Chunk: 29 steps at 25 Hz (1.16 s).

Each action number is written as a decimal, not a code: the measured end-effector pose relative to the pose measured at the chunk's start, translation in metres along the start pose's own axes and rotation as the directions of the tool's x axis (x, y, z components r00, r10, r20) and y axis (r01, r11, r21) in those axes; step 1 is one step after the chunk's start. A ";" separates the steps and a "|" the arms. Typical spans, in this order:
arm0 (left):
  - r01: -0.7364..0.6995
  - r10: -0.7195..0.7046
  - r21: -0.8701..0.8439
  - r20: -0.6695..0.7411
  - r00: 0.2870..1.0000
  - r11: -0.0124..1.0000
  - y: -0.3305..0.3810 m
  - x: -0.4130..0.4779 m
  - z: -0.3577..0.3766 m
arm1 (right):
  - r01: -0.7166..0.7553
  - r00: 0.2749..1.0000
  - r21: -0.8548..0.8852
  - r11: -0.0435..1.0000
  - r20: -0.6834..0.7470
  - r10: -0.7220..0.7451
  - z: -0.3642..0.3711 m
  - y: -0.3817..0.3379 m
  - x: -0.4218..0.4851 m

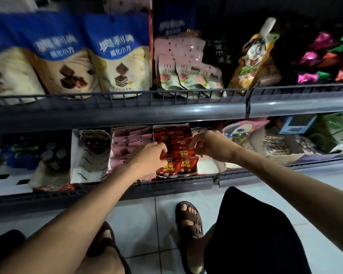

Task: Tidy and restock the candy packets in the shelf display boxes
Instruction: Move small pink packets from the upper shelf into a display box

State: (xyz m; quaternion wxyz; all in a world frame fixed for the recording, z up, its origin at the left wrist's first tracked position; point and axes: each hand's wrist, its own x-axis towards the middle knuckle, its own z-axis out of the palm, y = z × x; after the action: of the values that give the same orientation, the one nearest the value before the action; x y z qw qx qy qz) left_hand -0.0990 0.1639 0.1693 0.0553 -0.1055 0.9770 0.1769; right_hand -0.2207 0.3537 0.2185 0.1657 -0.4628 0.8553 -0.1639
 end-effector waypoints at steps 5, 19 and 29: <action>-0.060 0.048 -0.058 -0.189 0.981 0.997 0.035 -0.039 -0.077 | 0.022 0.981 0.020 1.000 -0.192 -0.018 -0.053 -0.032 -0.030; 0.104 0.201 0.407 -0.638 0.744 0.907 0.011 0.033 -0.091 | -0.373 0.850 0.291 0.881 -0.273 0.450 -0.128 -0.032 0.102; 0.121 0.167 0.366 -0.661 0.731 0.923 0.014 0.034 -0.087 | -0.046 0.817 0.685 0.727 -0.393 0.423 -0.135 -0.052 0.066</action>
State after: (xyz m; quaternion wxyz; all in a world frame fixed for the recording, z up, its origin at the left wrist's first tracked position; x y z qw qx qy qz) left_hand -0.1415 0.1389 0.2504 -0.2891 -0.1375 0.9449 -0.0686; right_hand -0.2749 0.2880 0.3529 0.0956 -0.1963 0.8094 -0.5452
